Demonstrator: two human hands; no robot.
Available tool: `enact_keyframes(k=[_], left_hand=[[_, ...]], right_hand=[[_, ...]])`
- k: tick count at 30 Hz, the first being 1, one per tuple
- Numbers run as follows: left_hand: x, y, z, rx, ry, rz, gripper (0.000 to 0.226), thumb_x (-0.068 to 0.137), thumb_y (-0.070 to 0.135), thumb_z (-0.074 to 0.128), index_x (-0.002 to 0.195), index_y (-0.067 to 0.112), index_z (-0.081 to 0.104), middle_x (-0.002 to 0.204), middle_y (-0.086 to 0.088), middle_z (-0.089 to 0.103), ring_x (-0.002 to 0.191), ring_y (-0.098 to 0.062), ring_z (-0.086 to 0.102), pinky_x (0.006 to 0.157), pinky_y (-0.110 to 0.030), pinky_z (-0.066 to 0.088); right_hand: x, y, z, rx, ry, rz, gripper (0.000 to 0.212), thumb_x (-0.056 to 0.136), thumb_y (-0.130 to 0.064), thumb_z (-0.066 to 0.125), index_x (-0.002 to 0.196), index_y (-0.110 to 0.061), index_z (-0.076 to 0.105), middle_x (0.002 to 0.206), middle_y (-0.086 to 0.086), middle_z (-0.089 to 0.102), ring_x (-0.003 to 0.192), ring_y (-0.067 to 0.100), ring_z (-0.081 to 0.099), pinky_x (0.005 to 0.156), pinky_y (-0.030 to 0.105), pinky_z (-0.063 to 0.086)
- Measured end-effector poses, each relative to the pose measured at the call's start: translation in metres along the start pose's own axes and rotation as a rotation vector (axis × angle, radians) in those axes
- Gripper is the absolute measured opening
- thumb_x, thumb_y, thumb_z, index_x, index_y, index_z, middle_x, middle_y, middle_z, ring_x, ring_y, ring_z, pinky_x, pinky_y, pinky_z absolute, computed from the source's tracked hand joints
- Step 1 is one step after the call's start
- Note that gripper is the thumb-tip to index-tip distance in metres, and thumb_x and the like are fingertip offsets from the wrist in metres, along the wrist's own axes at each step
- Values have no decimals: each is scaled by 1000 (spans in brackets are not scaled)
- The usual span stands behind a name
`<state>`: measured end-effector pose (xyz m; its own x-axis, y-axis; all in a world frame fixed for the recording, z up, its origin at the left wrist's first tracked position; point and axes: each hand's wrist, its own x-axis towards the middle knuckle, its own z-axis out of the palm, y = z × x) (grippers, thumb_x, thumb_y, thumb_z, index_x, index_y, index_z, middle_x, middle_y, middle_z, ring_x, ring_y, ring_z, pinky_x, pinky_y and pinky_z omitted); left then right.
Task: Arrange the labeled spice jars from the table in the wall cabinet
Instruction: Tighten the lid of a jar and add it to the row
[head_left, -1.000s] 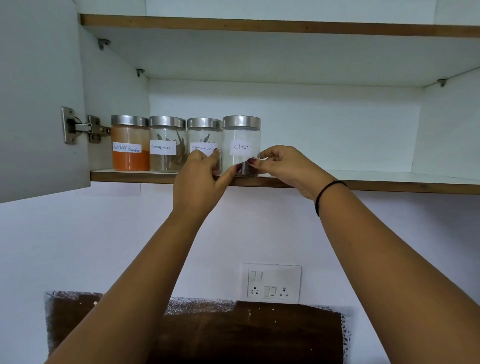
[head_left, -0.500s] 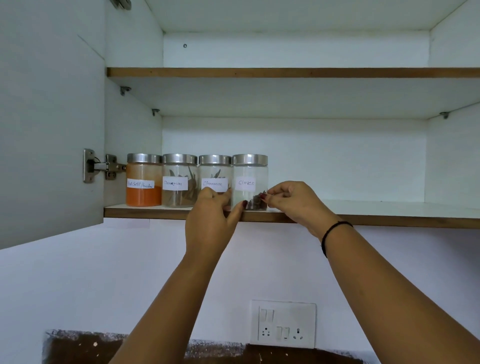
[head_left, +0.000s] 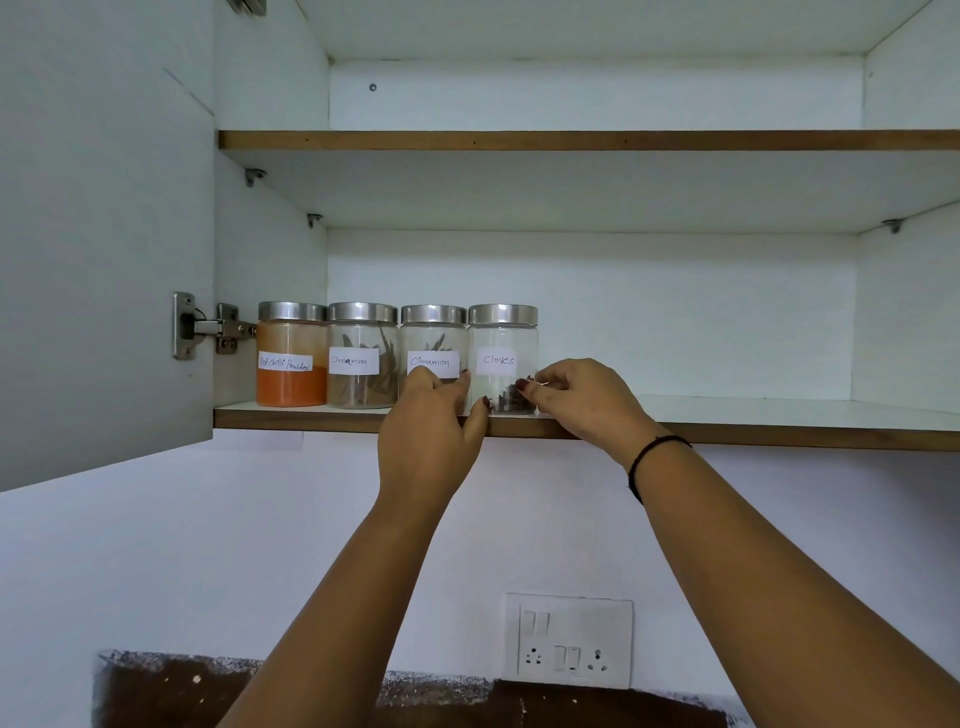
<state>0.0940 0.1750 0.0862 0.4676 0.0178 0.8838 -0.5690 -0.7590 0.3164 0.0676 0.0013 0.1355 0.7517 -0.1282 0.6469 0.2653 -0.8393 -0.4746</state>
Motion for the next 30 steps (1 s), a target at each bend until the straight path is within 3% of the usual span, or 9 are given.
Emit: enact_keyframes(k=[7, 14, 20, 25, 30], left_hand=[[0, 2, 2, 34, -10, -4, 46, 99, 44, 50, 142, 27, 54, 116, -3, 48, 107, -18, 60, 73, -26, 51], [2, 5, 1, 101, -18, 16, 46, 100, 45, 48, 142, 27, 54, 119, -5, 50, 108, -20, 61, 75, -29, 52], [2, 7, -3, 126, -36, 22, 45, 100, 45, 46, 140, 26, 56, 119, -6, 50, 108, -22, 62, 74, -29, 53], [-1, 6, -3, 33, -3, 17, 36, 97, 38, 53, 126, 21, 66, 113, -6, 52, 96, -20, 62, 68, -25, 48], [-3, 3, 2, -68, 58, -26, 28, 92, 30, 60, 114, 16, 71, 110, -3, 55, 87, -18, 63, 70, -28, 54]], right_hand=[[1, 0, 0, 35, 21, 63, 67, 87, -54, 64, 136, -9, 55, 112, 2, 69, 109, 20, 61, 95, 33, 49], [0, -2, 1, 10, 25, 51, 59, 86, -55, 65, 132, -19, 61, 102, -6, 70, 100, 14, 62, 83, 27, 49], [-2, -7, 0, -32, 11, 60, 58, 86, -55, 64, 132, -19, 61, 110, -2, 70, 106, 17, 61, 89, 30, 50], [-12, -8, -1, 52, 38, 73, 72, 87, -47, 67, 141, -3, 47, 105, 5, 70, 109, 22, 61, 93, 32, 48], [-27, -13, 2, 76, 80, 19, 58, 88, -35, 69, 127, 4, 54, 106, 13, 68, 102, 26, 63, 91, 39, 52]])
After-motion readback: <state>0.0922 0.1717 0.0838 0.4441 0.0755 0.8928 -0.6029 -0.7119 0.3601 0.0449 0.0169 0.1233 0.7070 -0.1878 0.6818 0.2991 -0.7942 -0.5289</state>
